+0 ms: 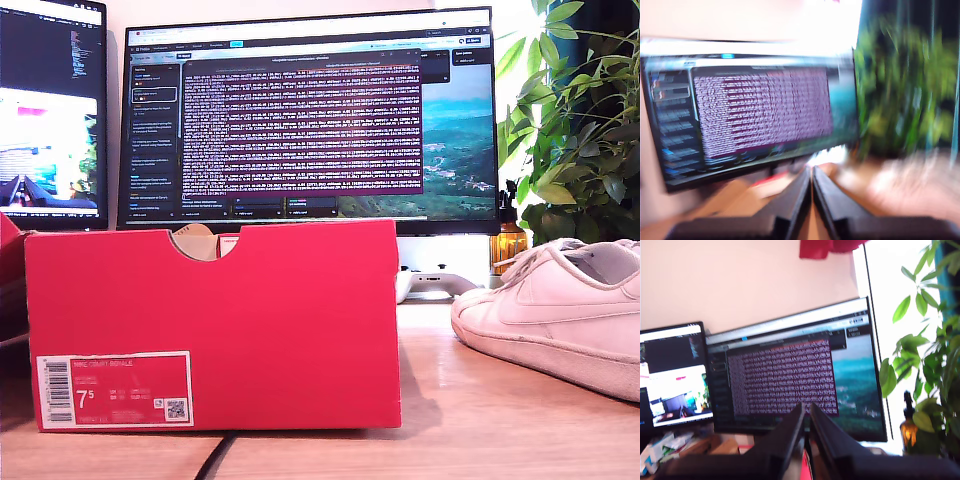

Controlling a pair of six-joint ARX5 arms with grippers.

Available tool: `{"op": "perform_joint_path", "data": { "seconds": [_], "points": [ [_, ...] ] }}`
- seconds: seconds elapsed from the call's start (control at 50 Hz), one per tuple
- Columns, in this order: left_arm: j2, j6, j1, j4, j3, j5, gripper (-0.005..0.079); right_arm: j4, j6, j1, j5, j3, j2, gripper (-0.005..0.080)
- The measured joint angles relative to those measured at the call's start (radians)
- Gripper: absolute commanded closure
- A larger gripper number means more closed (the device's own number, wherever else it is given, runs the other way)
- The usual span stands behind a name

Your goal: Pack the white shoes by picking the first shoe and placing it inside the red shoebox, left side, then picking and rotating the second shoe and placing it in the shoebox

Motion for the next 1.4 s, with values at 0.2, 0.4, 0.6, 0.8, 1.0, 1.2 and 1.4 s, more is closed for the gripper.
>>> {"op": "perform_joint_path", "data": {
  "seconds": [0.2, 0.4, 0.6, 0.8, 1.0, 1.2, 1.4],
  "points": [
    [0.131, 0.259, 0.0, -0.24, 0.091, 0.0, 0.0762, -0.075, -0.02, 0.0, -0.05, 0.072, 0.171, 0.0764],
    [0.245, 0.501, -0.011, -0.385, 0.22, -0.035, 0.0762, -0.164, -0.026, 0.0, -0.068, 0.188, 0.382, 0.0764],
    [0.374, 0.684, -0.111, -0.535, 0.283, -0.165, 0.0762, -0.237, -0.025, 0.004, -0.068, 0.329, 0.567, 0.0764],
    [0.508, 0.786, -0.287, -0.65, 0.285, -0.285, 0.0762, -0.289, -0.024, 0.03, -0.068, 0.444, 0.733, 0.0764],
    [0.597, 0.789, -0.518, -0.686, 0.285, -0.477, 0.0762, -0.32, 0.01, 0.054, -0.068, 0.486, 0.853, 0.0764],
    [0.735, 0.789, -0.678, -0.672, 0.285, -0.639, 0.0762, -0.427, 0.028, 0.08, -0.068, 0.525, 0.97, 0.0763],
    [0.872, 0.788, -0.7, -0.613, 0.285, -0.724, 0.0762, -0.541, 0.003, 0.092, -0.058, 0.562, 1.058, 0.0737]
  ]
}}
